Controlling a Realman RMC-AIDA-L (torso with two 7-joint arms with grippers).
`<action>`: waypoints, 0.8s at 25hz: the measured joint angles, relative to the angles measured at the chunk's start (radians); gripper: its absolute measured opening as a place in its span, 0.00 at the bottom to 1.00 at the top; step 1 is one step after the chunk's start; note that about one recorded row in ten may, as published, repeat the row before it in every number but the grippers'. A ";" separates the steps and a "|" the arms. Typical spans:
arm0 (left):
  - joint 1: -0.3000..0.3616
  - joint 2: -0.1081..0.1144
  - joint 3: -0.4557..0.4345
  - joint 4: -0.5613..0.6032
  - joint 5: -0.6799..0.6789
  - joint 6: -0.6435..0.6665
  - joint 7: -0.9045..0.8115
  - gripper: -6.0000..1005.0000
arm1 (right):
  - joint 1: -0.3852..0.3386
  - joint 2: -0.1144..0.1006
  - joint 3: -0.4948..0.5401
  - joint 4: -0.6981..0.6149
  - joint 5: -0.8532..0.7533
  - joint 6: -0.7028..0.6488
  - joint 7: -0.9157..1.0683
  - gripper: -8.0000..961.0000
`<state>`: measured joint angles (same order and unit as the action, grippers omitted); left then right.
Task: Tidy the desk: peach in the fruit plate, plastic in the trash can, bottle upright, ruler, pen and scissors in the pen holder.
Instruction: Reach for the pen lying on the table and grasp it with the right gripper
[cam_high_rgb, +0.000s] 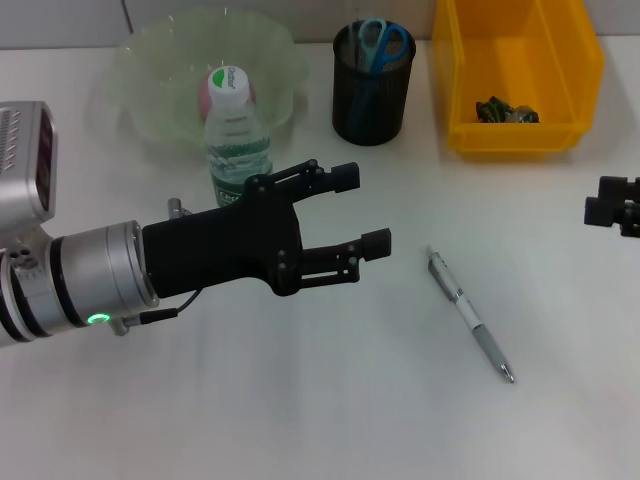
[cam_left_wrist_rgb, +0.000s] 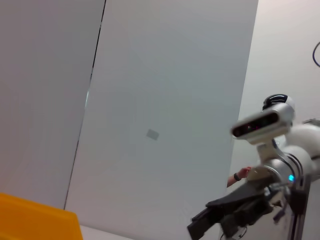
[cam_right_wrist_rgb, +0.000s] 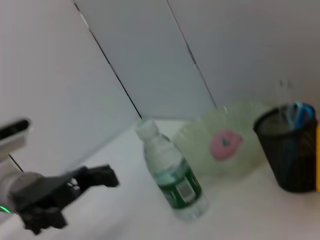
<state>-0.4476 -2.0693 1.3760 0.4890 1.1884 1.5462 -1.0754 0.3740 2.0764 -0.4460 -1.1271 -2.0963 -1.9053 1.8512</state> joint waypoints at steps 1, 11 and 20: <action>0.000 0.000 0.000 0.000 0.000 0.000 0.000 0.83 | 0.019 -0.002 0.000 -0.019 -0.031 0.001 0.037 0.62; 0.000 0.000 0.001 0.001 0.001 0.002 0.001 0.83 | 0.240 -0.064 -0.181 -0.032 -0.320 0.009 0.366 0.62; 0.004 0.000 0.002 0.002 0.002 0.009 0.010 0.83 | 0.365 -0.079 -0.340 0.012 -0.438 0.030 0.483 0.62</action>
<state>-0.4440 -2.0693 1.3775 0.4909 1.1904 1.5555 -1.0651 0.7394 1.9971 -0.7859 -1.1147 -2.5343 -1.8757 2.3341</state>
